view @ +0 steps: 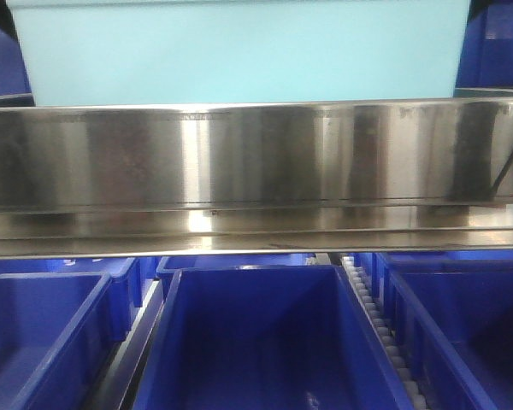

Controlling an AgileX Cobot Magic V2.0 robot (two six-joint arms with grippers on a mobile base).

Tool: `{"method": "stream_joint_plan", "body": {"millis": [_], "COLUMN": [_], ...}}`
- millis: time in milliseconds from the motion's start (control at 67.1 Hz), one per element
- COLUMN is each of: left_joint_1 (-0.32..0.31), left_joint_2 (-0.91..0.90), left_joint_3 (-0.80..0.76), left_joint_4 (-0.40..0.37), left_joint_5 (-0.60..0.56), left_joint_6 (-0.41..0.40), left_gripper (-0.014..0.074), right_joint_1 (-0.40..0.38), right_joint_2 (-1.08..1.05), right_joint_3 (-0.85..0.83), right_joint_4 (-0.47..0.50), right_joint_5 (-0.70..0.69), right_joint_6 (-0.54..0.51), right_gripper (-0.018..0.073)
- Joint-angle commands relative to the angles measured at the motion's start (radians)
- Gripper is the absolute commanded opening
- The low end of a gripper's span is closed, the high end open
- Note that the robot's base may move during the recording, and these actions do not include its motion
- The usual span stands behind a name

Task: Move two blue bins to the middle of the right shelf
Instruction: 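Close both grippers on the side walls of the light blue bin, then lift the light blue bin and pull it off the shelf toward the robot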

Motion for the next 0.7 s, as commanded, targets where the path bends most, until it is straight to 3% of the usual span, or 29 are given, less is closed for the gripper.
{"method": "stream_joint_plan", "body": {"millis": [0, 372, 685], "left_joint_1": [-0.001, -0.001, -0.001], "left_joint_2": [-0.005, -0.037, -0.202], "left_joint_3": [-0.008, -0.023, -0.085], "left_joint_4": [0.012, 0.008, 0.000], "left_joint_5": [-0.003, 0.033, 0.049], "left_joint_6": [-0.005, -0.005, -0.026], "left_gripper": [-0.0110, -0.0111, -0.0111], "right_joint_1": [-0.001, -0.001, -0.001], "right_joint_2": [-0.002, -0.043, -0.212], "right_joint_3": [-0.008, -0.008, -0.008], "right_joint_4": [-0.027, -0.027, -0.027], "right_joint_5": [0.020, 0.038, 0.007], "right_joint_6": [-0.003, 0.026, 0.026], "right_gripper": [-0.0161, -0.0152, -0.0152]}}
